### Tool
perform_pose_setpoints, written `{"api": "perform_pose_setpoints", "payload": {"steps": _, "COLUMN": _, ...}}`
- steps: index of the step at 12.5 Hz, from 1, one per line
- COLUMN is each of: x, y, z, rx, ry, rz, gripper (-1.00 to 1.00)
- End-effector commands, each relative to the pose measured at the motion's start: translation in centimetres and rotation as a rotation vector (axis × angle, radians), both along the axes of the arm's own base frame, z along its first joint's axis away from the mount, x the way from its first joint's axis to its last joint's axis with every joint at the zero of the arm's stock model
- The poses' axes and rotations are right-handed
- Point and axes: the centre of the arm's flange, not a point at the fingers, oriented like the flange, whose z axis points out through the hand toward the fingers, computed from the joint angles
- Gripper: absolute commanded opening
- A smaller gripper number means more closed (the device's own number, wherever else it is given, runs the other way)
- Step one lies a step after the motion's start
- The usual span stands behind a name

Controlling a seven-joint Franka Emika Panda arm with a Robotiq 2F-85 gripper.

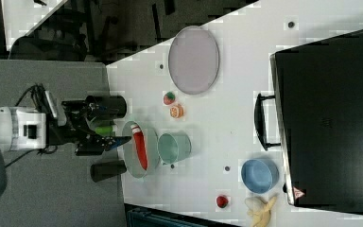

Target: Pick Ketchup from the table and place it in strainer.

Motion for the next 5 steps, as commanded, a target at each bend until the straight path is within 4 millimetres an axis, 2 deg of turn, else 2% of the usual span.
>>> {"api": "perform_pose_setpoints", "payload": {"steps": 1, "x": -0.67, "y": 2.08, "z": 1.86, "rx": 0.009, "ry": -0.014, "rz": 0.044, "gripper": 1.0}}
{"api": "perform_pose_setpoints", "payload": {"steps": 3, "x": -0.52, "y": 1.22, "z": 1.79, "rx": 0.01, "ry": -0.023, "rz": 0.029, "gripper": 1.0}}
{"api": "perform_pose_setpoints", "payload": {"steps": 5, "x": -0.5, "y": 1.16, "z": 1.82, "rx": 0.01, "ry": -0.026, "rz": 0.028, "gripper": 1.0}}
